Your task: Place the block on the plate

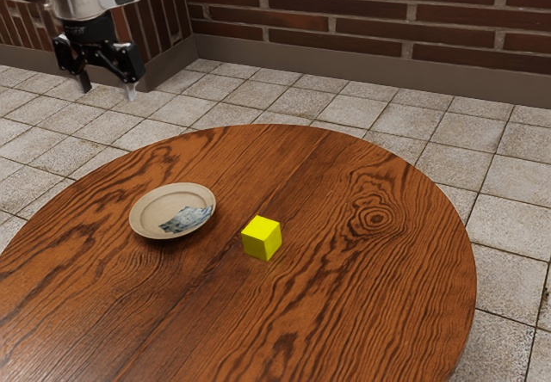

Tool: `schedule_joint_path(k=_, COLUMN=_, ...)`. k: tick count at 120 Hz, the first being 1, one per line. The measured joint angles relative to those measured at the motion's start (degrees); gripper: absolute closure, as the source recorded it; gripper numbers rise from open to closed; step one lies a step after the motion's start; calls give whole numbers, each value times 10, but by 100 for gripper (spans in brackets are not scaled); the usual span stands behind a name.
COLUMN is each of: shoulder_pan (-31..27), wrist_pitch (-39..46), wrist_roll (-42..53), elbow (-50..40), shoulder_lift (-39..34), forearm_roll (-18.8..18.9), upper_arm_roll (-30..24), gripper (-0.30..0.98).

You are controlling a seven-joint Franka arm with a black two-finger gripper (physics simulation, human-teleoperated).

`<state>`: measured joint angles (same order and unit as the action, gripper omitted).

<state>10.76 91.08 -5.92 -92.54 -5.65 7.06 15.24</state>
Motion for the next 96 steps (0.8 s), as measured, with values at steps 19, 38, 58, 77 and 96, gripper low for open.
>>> schedule_joint_path(k=19, shoulder_pan=-2, wrist_pitch=2, wrist_roll=-11, elbow=6, shoulder_lift=13, forearm_roll=1, upper_arm_roll=-7, gripper=0)
schedule_joint_path(k=38, shoulder_pan=0, wrist_pitch=2, wrist_roll=-19, elbow=-1, shoulder_lift=55, forearm_roll=0, upper_arm_roll=-11, gripper=0)
schedule_joint_path(k=58, shoulder_pan=3, wrist_pitch=22, wrist_roll=-27, elbow=-18, shoulder_lift=114, forearm_roll=-13, upper_arm_roll=-42, gripper=0)
schedule_joint_path(k=77, shoulder_pan=27, wrist_pitch=85, wrist_roll=-34, elbow=-51, shoulder_lift=156, forearm_roll=-46, upper_arm_roll=-67, gripper=0)
schedule_joint_path(k=96, shoulder_pan=26, wrist_pitch=149, wrist_roll=-44, elbow=-86, shoulder_lift=197, forearm_roll=-96, upper_arm_roll=-75, gripper=0)
